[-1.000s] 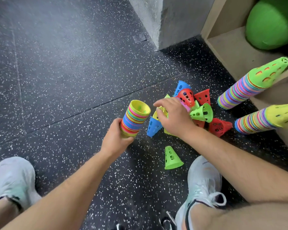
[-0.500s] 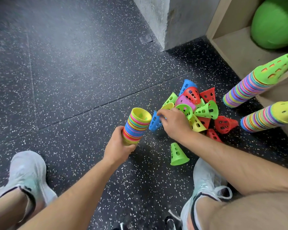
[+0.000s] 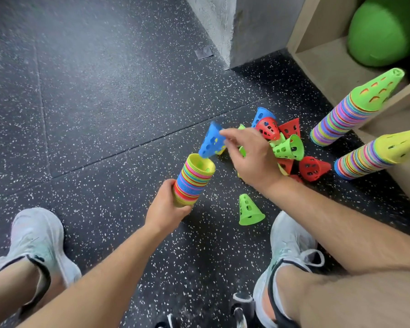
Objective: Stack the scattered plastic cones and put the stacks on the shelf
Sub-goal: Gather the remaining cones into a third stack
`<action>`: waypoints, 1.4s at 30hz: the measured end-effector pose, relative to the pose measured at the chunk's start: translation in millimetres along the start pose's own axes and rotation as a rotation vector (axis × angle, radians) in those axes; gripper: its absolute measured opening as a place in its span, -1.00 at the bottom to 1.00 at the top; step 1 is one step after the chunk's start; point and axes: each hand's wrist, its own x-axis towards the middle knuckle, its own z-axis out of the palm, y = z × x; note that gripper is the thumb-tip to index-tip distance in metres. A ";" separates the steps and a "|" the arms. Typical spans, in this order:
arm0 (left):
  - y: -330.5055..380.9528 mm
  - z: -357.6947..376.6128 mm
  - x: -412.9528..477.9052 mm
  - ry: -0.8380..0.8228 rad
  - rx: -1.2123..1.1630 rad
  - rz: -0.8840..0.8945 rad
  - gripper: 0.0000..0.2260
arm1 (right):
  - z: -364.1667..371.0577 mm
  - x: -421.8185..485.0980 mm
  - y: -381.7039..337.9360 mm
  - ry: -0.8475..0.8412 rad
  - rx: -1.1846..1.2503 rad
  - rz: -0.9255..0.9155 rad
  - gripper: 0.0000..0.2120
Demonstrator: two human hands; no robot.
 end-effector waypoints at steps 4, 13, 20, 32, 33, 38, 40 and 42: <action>1.8 2.0 -5.3 -0.005 -0.009 0.019 -0.45 | 0.2 -22.7 2.0 -0.230 0.035 -0.129 -0.76; 1.4 6.5 -17.4 -0.051 0.022 0.023 -0.41 | -42.7 -106.1 28.1 -0.684 0.012 0.100 -0.95; 0.1 18.9 -35.7 -0.093 0.047 0.052 -0.40 | -41.8 -137.4 36.6 -0.810 -0.126 0.053 -0.80; -2.8 20.6 -43.7 -0.095 0.051 0.043 -0.38 | -32.6 -115.2 36.9 -0.471 -0.123 0.200 -0.26; -2.8 19.8 -43.6 -0.089 0.044 0.037 -0.39 | -33.1 -108.2 34.7 -0.392 -0.100 0.184 -0.32; -1.7 13.4 -36.0 -0.057 0.014 0.018 -0.41 | -32.7 -59.8 13.2 -0.163 0.096 0.304 -0.37; -0.6 11.6 -32.1 -0.039 0.000 0.024 -0.41 | -28.5 -40.2 3.0 -0.261 0.139 0.326 -0.34; 0.6 9.4 -29.2 -0.024 -0.017 0.022 -0.41 | -19.4 -26.6 -5.4 -0.428 0.081 0.282 -0.32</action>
